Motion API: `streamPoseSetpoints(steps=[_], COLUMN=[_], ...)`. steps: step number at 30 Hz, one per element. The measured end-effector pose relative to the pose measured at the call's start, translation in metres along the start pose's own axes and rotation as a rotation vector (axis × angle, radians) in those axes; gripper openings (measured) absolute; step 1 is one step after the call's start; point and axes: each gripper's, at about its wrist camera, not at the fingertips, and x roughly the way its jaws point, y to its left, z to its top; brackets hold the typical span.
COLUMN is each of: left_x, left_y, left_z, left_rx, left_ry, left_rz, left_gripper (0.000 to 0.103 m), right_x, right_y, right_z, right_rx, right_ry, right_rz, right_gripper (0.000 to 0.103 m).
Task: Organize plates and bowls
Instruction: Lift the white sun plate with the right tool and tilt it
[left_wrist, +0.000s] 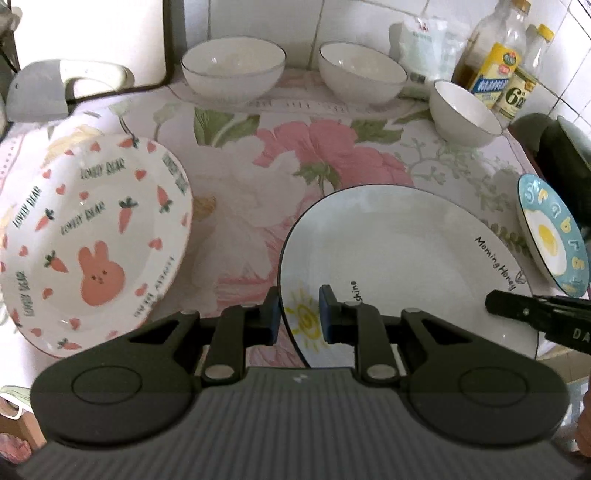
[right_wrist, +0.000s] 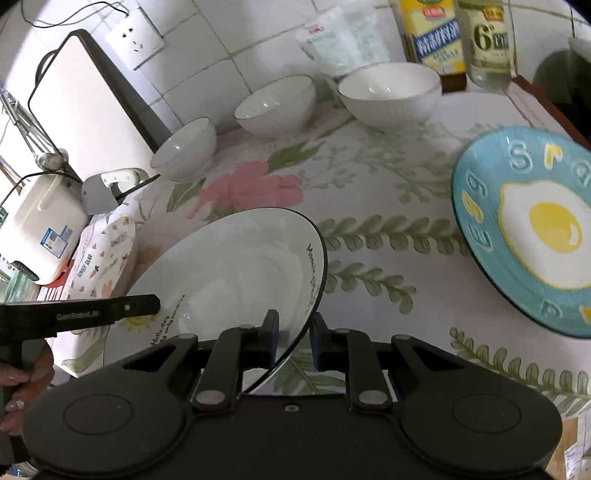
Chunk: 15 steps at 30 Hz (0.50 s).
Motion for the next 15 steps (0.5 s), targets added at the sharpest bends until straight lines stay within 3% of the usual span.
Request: streamPoseSetpoints(steps=[8,15], left_x=[-0.015,0.002], left_y=[0.009,0.013], left_z=[0.033,0.074], left_rx=[-0.028,-0.002], left_ry=[-0.064,-0.086], left_rz=[-0.015,0.006], left_gripper=[0.019,0.019], right_x=[-0.007,0.013], right_y=[0.011,0.006], right_z=[0.037,0.076], right_rx=[-0.067,-0.103], right_ry=[-0.058,-0.086], right_rz=[0.023,0.052], right_gripper=[0.022,0.022])
